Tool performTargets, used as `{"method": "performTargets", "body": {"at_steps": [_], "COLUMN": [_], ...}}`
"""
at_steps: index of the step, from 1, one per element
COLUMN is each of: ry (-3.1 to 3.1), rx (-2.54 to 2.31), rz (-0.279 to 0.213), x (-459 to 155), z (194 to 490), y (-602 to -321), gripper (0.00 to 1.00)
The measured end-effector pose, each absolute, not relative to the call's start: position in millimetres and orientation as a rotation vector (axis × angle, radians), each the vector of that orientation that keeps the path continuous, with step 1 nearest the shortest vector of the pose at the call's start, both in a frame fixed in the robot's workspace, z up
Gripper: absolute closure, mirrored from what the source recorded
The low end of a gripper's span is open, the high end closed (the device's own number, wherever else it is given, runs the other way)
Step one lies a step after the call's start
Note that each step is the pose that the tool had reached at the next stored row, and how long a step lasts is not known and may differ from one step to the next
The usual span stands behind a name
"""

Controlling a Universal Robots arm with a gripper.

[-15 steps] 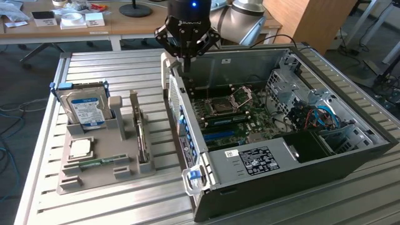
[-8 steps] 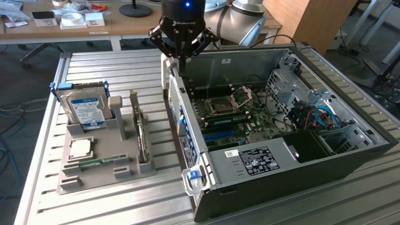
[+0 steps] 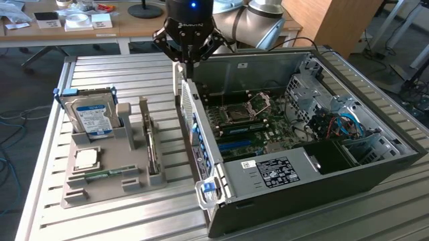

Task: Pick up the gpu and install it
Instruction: 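Reach for the gpu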

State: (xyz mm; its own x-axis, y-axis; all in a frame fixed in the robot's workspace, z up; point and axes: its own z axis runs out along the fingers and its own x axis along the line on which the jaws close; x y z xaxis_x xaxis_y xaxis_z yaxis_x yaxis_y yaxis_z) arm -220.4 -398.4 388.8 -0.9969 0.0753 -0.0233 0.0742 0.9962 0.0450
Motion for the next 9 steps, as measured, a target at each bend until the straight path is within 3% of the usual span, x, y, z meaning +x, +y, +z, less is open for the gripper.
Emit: {"method": "performTargets", "body": {"at_steps": [9], "ry": [3.114], "rx": [0.117], "rz": [0.069], "x": [-224.4], "z": [388.7], "y": [-398.3], "gripper": [0.89]}}
